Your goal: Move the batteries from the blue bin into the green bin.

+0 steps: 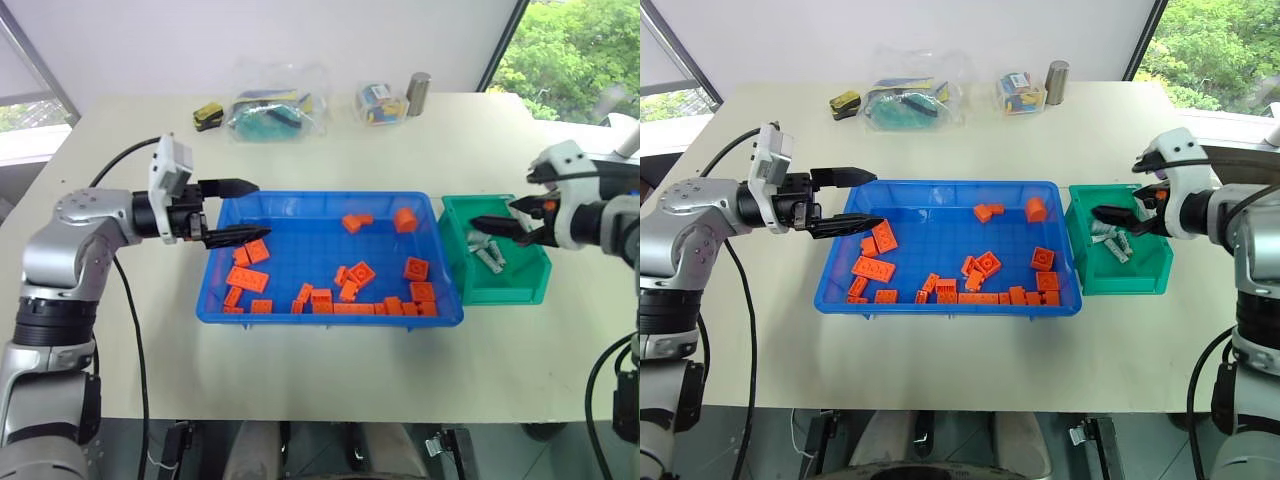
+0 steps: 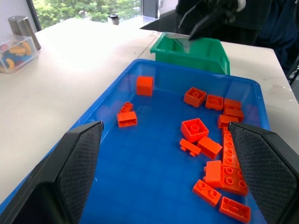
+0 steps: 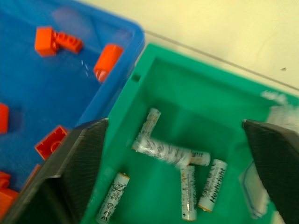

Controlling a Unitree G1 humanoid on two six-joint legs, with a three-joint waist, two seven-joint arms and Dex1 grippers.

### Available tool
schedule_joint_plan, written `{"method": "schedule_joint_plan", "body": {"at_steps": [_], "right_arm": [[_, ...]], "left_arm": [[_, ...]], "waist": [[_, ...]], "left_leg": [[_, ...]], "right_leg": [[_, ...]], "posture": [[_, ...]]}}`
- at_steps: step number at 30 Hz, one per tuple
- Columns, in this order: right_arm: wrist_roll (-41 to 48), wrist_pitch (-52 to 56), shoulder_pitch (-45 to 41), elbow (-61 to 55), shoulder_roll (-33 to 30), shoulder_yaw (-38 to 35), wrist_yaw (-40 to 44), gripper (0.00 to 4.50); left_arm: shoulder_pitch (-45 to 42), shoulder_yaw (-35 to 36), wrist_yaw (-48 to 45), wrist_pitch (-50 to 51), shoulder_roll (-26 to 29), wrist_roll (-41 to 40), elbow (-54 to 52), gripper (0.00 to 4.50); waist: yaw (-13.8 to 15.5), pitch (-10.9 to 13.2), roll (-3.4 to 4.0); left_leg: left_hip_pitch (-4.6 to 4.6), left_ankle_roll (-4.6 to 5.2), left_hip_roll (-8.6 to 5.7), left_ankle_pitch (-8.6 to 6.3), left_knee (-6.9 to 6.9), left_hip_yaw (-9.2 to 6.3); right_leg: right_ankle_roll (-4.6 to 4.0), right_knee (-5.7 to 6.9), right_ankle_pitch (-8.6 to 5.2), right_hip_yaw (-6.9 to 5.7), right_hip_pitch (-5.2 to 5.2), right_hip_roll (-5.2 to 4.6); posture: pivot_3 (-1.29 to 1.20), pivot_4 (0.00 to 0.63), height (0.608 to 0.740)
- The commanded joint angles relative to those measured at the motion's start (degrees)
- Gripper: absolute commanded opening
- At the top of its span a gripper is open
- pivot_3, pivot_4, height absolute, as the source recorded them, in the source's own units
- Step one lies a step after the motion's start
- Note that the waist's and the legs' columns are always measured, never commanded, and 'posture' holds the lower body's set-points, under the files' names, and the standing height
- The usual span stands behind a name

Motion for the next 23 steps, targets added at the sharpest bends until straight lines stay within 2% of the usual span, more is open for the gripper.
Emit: {"method": "schedule_joint_plan", "body": {"at_steps": [1, 3, 5, 8, 13, 18, 23], "right_arm": [[0.1, -15.0, 1.4, -0.6, -0.8, -3.5, -0.9, 4.49], [1.1, -27.6, 5.6, 0.0, -2.7, -5.7, 4.7, 4.49], [3.5, -35.6, 9.5, 0.9, -4.4, -7.9, 11.1, 4.49], [7.8, -42.0, 13.7, 6.3, -8.7, -11.2, 22.5, 4.49], [8.9, -51.0, 15.7, 17.9, -15.8, -10.7, 34.4, 4.49], [9.2, -53.6, 13.1, 25.5, -19.5, -6.8, 41.0, 4.49], [9.5, -54.4, 10.7, 27.8, -18.1, -5.3, 40.9, 4.49]], "left_arm": [[-1.2, 1.3, -0.9, -1.2, 1.1, 0.2, -0.7, 4.50], [-1.2, 1.7, -1.1, -1.2, 1.5, 0.3, -0.5, 4.50], [-1.1, 2.2, -1.4, -1.1, 2.3, 0.2, -0.2, 4.50], [-0.7, 3.7, -2.2, -0.1, 4.6, -0.7, -0.1, 4.50], [1.1, 6.0, -3.6, 0.7, 8.3, -1.3, -0.4, 4.50], [1.7, 8.3, -3.3, 1.1, 10.0, -1.6, 0.2, 4.50], [2.9, 10.5, -2.1, 1.6, 11.4, -1.5, -0.7, 4.50]], "waist": [[0.0, 0.0, 0.00], [0.1, 0.0, 0.00], [0.2, 0.0, -0.02], [0.2, 0.0, -0.04], [-0.2, 0.0, -0.04], [-0.3, 0.0, -0.04], [-0.2, 0.0, -0.04]], "left_leg": [[0.00, 0.00, 0.00, 0.00, 0.00, 0.02], [0.00, 0.00, 0.00, 0.00, -0.01, 0.09], [0.00, 0.00, 0.00, 0.00, -0.04, 0.23], [0.00, 0.00, 0.01, 0.00, -0.02, 0.29], [0.12, 0.01, 0.07, 0.00, 0.02, 0.40], [0.21, 0.01, 0.11, -0.01, -0.02, 0.49], [0.21, 0.01, 0.13, -0.01, -0.01, 0.52]], "right_leg": [[0.00, 0.00, 0.00, 0.00, 0.00, 0.00], [0.01, 0.00, 0.00, 0.01, -0.01, 0.01], [0.03, -0.02, -0.02, 0.01, -0.01, 0.02], [0.05, -0.04, -0.01, 0.02, 0.00, 0.00], [0.04, -0.01, -0.01, 0.07, 0.06, 0.00], [0.04, 0.00, -0.01, 0.14, 0.07, 0.02], [0.04, 0.01, -0.01, 0.16, 0.06, 0.02]], "posture": [[0.00, 0.150, 0.740], [0.00, 0.150, 0.740], [0.00, 0.150, 0.740], [0.00, 0.150, 0.740], [0.00, 0.150, 0.740], [0.00, 0.150, 0.740], [0.00, 0.150, 0.740]]}}
